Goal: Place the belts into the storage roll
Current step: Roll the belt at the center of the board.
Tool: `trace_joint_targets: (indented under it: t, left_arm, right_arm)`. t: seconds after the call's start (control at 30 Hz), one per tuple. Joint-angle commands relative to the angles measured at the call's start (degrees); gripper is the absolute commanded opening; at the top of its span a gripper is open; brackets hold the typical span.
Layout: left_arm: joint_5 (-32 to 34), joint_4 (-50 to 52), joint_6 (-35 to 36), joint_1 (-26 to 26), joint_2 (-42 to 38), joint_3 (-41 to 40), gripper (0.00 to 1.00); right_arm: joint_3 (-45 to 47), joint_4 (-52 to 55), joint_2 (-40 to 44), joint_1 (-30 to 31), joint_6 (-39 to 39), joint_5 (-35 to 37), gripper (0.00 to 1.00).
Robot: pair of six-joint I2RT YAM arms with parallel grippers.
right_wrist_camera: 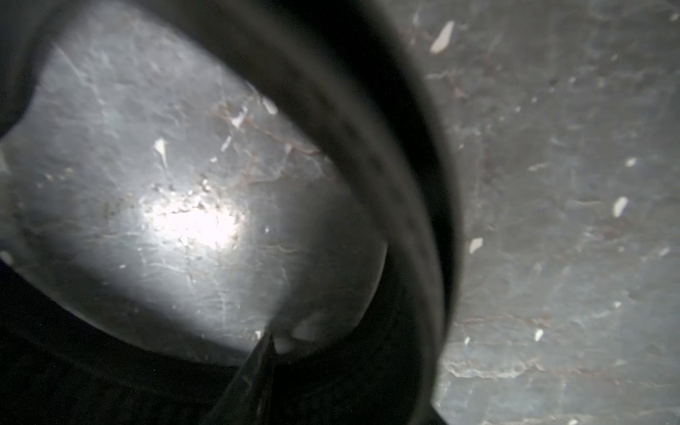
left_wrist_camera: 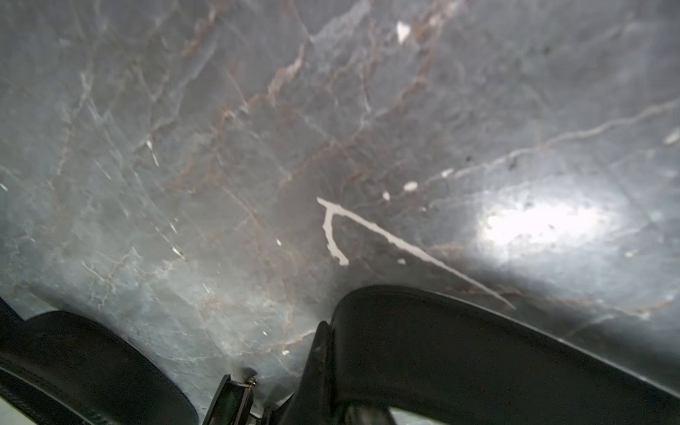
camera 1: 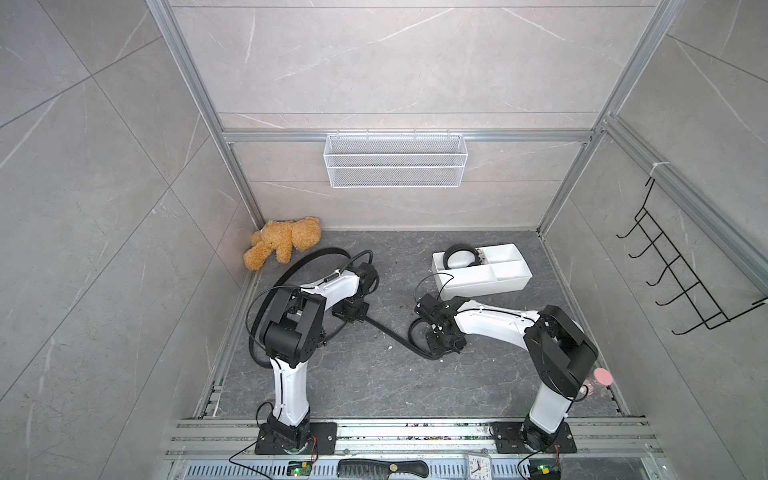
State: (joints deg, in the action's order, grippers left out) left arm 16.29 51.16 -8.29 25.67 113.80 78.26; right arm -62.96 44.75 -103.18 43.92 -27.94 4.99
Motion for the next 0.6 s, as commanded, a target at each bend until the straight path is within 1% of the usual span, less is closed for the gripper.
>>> trace_joint_targets:
  t: [0.0,0.2,0.33,0.4,0.43,0.57]
  left_arm:
    - [8.92,-4.31,1.27,-3.9,2.75,2.86,0.0]
    - [9.82,-4.29,3.17,-6.77,3.66,5.11,0.0]
    - [9.97,-3.64,4.53,-7.49,4.03,7.03,0.0]
    - [10.5,-3.56,5.44,-7.64,4.49,7.68,0.0]
    - [11.81,-3.37,5.81,-7.88,4.78,8.2,0.0]
    - [11.04,-2.93,5.78,-8.02,4.92,10.1,0.0]
  right_arm:
    - [5.79,14.23,-1.42,0.53,1.58,2.26,0.42]
    - [6.07,17.0,-1.11,0.94,2.44,4.2,0.51]
    - [6.05,17.29,-0.87,1.08,2.37,4.01,0.55]
    - [5.75,17.39,-1.14,1.08,2.43,4.28,0.56]
    - [5.83,17.3,-1.27,1.08,2.46,4.39,0.56]
    - [5.92,16.82,-1.65,1.21,3.06,3.95,0.55]
